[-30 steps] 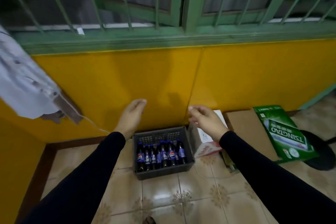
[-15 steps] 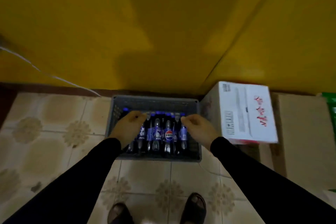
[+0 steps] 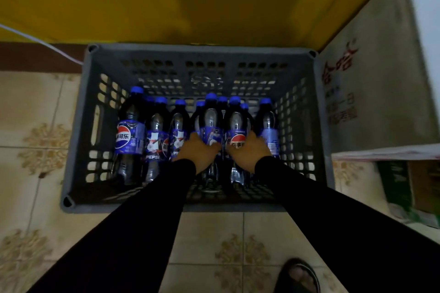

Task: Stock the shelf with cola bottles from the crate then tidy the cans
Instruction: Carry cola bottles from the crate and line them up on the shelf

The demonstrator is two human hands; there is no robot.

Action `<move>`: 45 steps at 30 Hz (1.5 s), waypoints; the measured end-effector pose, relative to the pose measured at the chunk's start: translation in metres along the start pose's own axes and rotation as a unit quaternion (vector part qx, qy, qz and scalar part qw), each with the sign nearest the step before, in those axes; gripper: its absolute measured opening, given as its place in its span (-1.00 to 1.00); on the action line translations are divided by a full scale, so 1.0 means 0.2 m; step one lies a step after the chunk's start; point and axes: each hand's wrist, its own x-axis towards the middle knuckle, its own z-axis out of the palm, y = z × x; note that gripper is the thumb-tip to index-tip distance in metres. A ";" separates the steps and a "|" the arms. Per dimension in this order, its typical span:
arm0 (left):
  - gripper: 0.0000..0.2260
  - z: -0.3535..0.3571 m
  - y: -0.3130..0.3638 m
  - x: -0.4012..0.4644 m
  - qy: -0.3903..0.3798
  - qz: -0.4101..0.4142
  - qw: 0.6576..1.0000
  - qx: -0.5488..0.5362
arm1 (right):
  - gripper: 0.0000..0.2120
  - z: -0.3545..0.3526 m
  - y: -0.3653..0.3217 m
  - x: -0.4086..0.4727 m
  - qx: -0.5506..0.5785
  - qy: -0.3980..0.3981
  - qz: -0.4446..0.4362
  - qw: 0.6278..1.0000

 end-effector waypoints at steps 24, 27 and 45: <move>-0.63 -0.65 0.30 -0.68 0.124 0.158 0.958 -0.207 | -0.53 -0.41 -0.60 -0.70 0.141 0.080 -0.221 0.962; -0.60 -0.98 0.47 -0.97 0.149 0.196 0.941 -0.230 | -0.51 -0.60 -0.91 -0.98 0.151 0.090 -0.280 0.944; -0.55 -2.55 0.99 -3.35 0.256 0.416 0.795 -0.361 | -0.53 -1.46 -2.31 -3.18 0.223 0.006 -0.572 0.789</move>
